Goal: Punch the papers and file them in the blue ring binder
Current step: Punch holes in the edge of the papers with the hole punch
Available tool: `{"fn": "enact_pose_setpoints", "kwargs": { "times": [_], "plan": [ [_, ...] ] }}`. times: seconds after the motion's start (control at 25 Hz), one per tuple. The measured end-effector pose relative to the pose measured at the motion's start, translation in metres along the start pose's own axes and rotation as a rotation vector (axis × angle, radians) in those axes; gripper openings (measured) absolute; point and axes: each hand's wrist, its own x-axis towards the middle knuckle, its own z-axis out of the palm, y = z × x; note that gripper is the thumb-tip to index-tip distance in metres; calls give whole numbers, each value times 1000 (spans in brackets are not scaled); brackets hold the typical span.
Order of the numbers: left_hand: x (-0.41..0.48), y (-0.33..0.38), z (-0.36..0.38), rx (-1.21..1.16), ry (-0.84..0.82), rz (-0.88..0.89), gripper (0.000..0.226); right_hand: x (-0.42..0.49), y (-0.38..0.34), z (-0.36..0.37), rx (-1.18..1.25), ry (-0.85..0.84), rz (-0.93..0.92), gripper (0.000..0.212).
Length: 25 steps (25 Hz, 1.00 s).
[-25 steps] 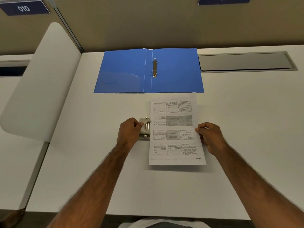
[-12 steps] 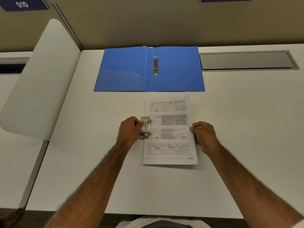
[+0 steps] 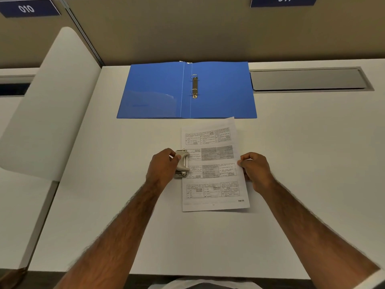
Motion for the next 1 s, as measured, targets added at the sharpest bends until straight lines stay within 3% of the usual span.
{"fn": "enact_pose_setpoints", "kwargs": {
  "times": [1.0],
  "plan": [
    [7, -3, 2, -5, -32, 8, 12, 3, -1, 0, -36, 32, -6, 12]
  ]
}}
